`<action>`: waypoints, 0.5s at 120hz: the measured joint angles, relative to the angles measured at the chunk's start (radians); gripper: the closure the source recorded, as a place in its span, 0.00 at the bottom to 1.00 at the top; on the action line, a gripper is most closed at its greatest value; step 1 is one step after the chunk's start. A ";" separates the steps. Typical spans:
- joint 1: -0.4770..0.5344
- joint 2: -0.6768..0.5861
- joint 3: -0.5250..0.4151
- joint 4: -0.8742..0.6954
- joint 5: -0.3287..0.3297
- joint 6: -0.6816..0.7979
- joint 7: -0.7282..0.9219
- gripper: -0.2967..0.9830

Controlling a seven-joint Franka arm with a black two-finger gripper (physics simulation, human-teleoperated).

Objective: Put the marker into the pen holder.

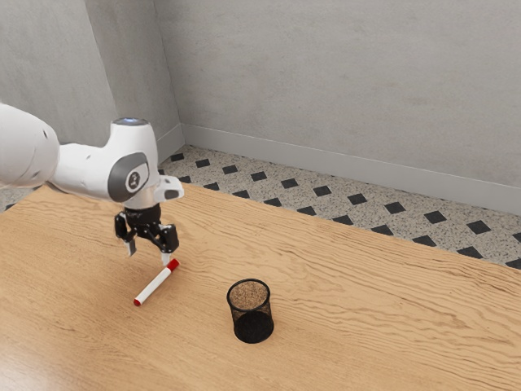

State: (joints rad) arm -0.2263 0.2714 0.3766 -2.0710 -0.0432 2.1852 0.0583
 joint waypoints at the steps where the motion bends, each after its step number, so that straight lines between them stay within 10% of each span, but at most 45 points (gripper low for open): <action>1: 0.001 0.004 0.000 0.003 -0.004 0.004 0.003 0.23; 60: -0.014 0.001 -0.001 -0.109 -0.078 0.178 0.145 0.41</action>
State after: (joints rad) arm -0.2398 0.2725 0.3758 -2.1804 -0.1208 2.3629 0.2029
